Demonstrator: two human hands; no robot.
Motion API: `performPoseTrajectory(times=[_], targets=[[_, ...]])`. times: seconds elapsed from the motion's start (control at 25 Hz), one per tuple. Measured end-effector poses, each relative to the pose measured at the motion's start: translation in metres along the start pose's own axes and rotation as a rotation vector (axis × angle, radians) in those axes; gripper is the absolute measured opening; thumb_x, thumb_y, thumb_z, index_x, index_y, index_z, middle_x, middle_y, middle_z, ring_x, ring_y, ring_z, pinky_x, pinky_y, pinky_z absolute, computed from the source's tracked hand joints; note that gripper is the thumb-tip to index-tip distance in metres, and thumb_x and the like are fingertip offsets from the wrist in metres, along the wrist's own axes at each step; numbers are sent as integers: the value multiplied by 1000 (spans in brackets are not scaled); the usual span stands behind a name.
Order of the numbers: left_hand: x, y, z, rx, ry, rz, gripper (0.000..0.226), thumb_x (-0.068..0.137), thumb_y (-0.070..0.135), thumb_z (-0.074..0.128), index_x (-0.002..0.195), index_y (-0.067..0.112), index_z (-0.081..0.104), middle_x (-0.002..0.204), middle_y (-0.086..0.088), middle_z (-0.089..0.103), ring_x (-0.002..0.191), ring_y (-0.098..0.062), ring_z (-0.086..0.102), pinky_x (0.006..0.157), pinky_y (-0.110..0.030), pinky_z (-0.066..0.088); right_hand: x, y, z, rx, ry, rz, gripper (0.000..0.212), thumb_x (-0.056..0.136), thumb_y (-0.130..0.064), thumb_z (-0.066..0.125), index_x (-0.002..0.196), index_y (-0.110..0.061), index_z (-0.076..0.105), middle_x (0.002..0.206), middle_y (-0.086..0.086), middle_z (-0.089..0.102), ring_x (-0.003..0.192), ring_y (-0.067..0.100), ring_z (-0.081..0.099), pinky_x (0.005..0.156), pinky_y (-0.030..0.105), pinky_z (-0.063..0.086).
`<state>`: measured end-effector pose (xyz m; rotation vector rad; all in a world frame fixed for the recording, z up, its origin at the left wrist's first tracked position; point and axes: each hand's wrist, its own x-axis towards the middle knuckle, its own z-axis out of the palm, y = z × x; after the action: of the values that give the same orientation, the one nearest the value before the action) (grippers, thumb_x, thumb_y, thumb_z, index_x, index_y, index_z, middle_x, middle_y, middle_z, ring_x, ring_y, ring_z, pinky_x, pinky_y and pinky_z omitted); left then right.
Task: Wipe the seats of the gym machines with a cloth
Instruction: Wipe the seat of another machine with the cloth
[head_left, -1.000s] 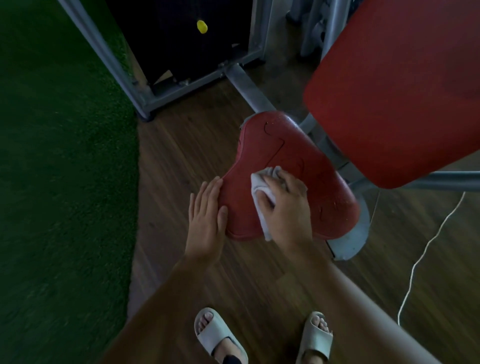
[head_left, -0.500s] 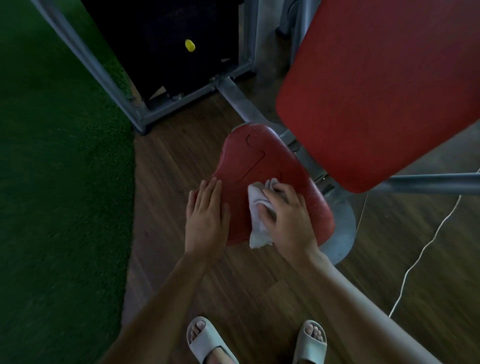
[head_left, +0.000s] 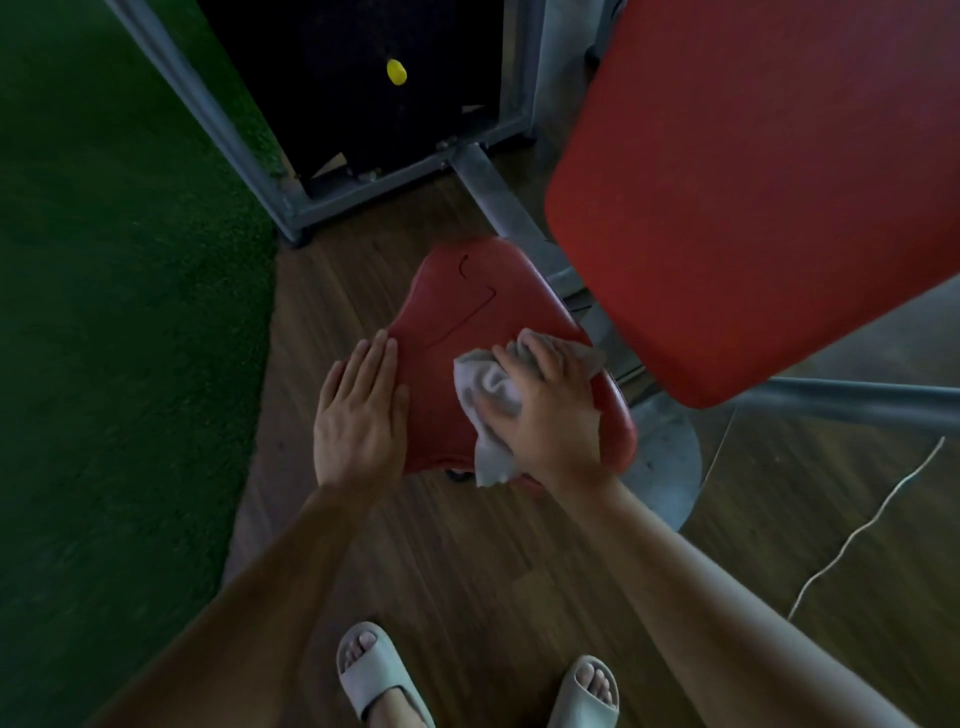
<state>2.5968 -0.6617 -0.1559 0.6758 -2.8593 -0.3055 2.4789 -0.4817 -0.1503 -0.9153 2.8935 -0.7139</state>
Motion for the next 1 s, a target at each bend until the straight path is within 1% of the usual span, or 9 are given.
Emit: performPoseTrajectory(times=[0.12,0.24,0.4,0.52,0.6,0.72,0.8,0.88,1.0], targets=[[1,2,0,-6,11,-7,51,106,31,33,151,9,41,158,-6,38,148,-23,33,120,-45,27,37,10,-1,36,-72,-33,56,86,-50,65,131,-18,65,143,4,53,132,24,46,108,44,43],[2,1,-1,-5,-1,-12,50,106,30,33,152,12,39,160,-4,35,149,-21,30,121,-43,24,42,17,-2,40,-17,-86,55,87,-49,54,126,-12,68,138,5,58,130,24,51,108,43,43],[3,1,-1,-1,-3,-22,51,106,30,33,153,13,37,160,-3,34,150,-19,28,123,-41,20,-36,29,-8,66,-38,-209,49,93,-30,62,141,-26,58,148,1,51,139,21,46,115,43,37],[4,-1,0,1,3,-17,51,105,31,32,153,14,38,160,-2,34,149,-19,29,122,-42,23,-34,35,-14,-4,20,-237,52,89,-25,66,140,-33,58,142,1,55,131,23,52,108,41,43],[4,-2,0,-17,15,-13,51,105,32,33,152,14,40,159,-2,36,149,-20,30,122,-43,24,6,35,-8,-35,14,-151,52,89,-28,56,142,-30,57,139,4,55,125,26,52,102,43,48],[3,-3,3,-38,36,-7,50,105,33,34,151,13,42,159,-2,37,149,-20,31,122,-43,24,39,31,-1,-36,-36,-65,53,89,-45,45,138,-28,59,143,5,51,134,27,45,107,47,43],[3,-4,3,-49,46,5,50,105,32,36,151,13,41,159,-2,37,149,-19,30,122,-43,24,13,24,-3,-37,-18,-83,50,92,-55,51,131,-28,65,146,1,52,139,23,43,112,42,38],[3,-4,4,-64,51,12,50,105,31,38,151,13,41,159,-2,37,149,-19,30,123,-42,23,-26,19,-10,-45,46,-124,45,92,-56,61,126,-28,69,141,-2,58,135,23,50,112,37,37],[2,-6,3,-85,77,26,49,104,29,41,150,12,44,157,-3,39,148,-20,32,122,-43,23,-20,24,-12,-107,16,-211,49,97,-50,55,140,-27,59,141,1,59,130,26,54,107,40,43]])
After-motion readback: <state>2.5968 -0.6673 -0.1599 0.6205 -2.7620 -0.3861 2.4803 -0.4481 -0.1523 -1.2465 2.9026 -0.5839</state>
